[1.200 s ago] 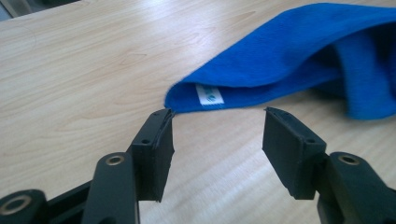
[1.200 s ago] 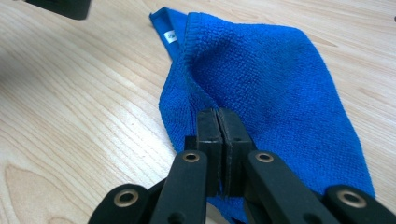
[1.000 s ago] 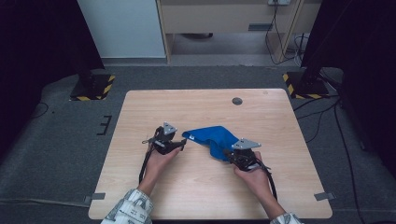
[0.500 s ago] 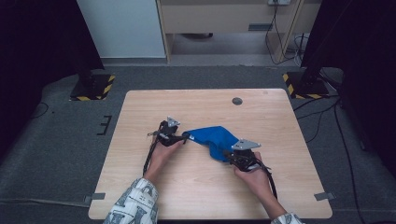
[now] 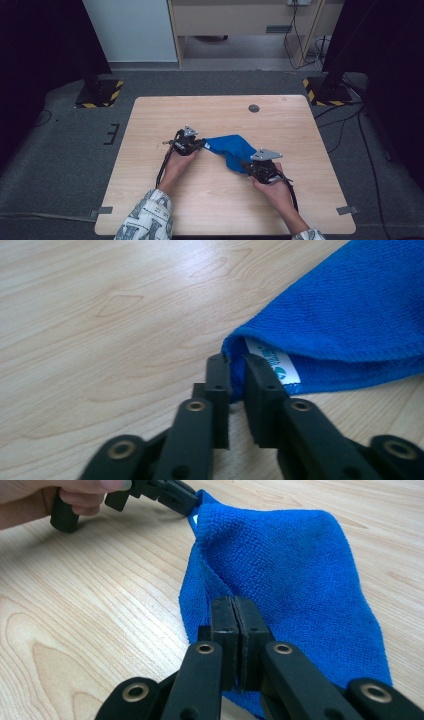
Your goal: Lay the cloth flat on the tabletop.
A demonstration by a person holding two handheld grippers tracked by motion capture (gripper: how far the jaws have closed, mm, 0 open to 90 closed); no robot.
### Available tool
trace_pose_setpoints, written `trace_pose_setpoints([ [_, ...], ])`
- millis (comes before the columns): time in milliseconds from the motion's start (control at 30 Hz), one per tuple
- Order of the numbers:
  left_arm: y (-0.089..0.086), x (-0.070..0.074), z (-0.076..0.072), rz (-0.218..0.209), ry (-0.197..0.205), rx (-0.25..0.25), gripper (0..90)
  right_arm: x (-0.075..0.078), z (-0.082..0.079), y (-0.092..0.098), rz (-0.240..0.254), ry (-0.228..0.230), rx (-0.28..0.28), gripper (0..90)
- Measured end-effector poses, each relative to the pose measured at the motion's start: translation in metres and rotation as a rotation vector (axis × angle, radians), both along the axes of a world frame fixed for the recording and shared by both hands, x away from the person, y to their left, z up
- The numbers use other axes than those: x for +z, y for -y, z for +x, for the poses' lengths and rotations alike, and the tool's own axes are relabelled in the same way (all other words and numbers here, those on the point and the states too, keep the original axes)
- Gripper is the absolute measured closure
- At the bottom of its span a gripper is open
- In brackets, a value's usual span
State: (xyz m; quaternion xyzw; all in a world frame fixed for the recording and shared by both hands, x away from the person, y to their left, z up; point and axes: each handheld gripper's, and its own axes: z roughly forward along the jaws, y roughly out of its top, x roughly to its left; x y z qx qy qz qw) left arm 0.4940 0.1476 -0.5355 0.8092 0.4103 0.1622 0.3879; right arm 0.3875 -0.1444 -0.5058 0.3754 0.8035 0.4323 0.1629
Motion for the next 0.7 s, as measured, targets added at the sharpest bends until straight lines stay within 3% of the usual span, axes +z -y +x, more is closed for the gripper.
trace_pose_setpoints([
  [200,-0.001,0.001,-0.006,-0.008,-0.019,0.006,87.3,0.004,-0.001,0.005,0.013,0.004,-0.006,88.6],
  [333,-0.006,0.003,-0.018,0.009,-0.024,-0.018,87.4,0.009,-0.004,0.009,0.025,0.004,-0.007,88.6],
  [467,-0.013,0.007,-0.035,0.034,-0.049,-0.044,87.4,0.012,-0.007,0.013,0.027,-0.001,-0.008,88.6],
  [567,-0.021,0.017,-0.059,0.073,-0.051,-0.079,87.4,0.016,-0.010,0.017,0.033,-0.002,-0.003,88.6],
  [600,-0.021,0.017,-0.059,0.073,-0.051,-0.079,87.5,0.016,-0.010,0.017,0.033,-0.002,-0.003,88.6],
  [633,-0.029,0.026,-0.073,0.044,-0.039,-0.084,87.4,0.019,-0.010,0.020,0.036,-0.004,0.003,88.6],
  [700,-0.032,0.030,-0.078,0.039,-0.033,-0.085,87.5,0.023,-0.012,0.022,0.042,-0.004,0.006,88.6],
])
